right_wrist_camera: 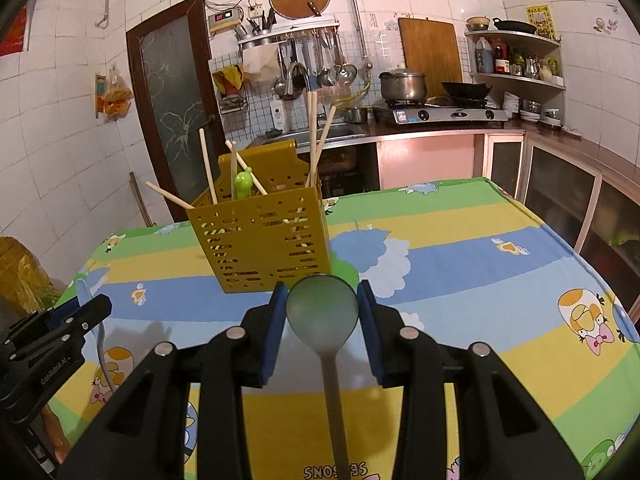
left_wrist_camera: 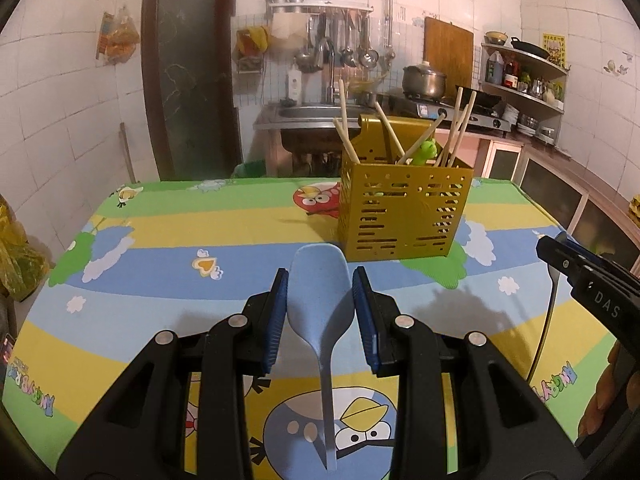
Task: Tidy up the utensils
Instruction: 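Carry both spoons over the yellow holder and lower them in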
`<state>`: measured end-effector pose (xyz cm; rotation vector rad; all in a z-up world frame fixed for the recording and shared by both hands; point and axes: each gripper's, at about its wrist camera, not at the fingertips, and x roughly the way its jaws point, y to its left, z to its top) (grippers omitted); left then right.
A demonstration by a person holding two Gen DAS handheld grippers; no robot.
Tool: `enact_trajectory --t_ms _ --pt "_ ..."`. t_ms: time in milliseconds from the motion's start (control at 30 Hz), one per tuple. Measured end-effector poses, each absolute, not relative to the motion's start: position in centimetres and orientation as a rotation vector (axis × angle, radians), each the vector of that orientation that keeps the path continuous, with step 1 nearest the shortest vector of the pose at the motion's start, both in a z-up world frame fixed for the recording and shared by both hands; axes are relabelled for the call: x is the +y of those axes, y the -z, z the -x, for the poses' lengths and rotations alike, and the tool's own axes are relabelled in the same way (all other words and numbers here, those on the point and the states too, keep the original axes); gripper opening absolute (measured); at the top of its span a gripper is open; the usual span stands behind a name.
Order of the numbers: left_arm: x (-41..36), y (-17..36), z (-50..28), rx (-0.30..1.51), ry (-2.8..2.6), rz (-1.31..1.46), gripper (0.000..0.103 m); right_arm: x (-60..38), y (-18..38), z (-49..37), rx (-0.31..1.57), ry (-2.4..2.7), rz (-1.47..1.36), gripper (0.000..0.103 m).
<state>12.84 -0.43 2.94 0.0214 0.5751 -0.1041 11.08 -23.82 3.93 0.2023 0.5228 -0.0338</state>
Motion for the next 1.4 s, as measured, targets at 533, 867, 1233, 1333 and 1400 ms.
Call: enact_trajectory --t_ms 533,867,1233,1333,1400 --pt "-0.4 -5.4 -11.9 0.503 0.123 -0.020 0.032 -24.3 -6.0 -10.3 0.464 0.038 -0.205 0.036" --pt "0.1 -6.3 -12.1 0.486 0.123 -0.004 0.032 -24.2 -6.4 -10.3 0.454 0.029 -0.200 0.036" --pt "0.0 -8.9 -13.1 0.444 0.141 0.016 0.032 -24.3 -8.5 -11.0 0.412 0.029 -0.196 0.036" --pt "-0.2 -10.3 -13.8 0.412 0.143 0.017 0.032 -24.5 -10.1 -11.6 0.377 0.034 -0.189 0.036" --pt "-0.2 -11.5 -14.7 0.398 0.151 0.032 0.032 -24.6 -11.3 -12.2 0.354 0.037 -0.190 0.036"
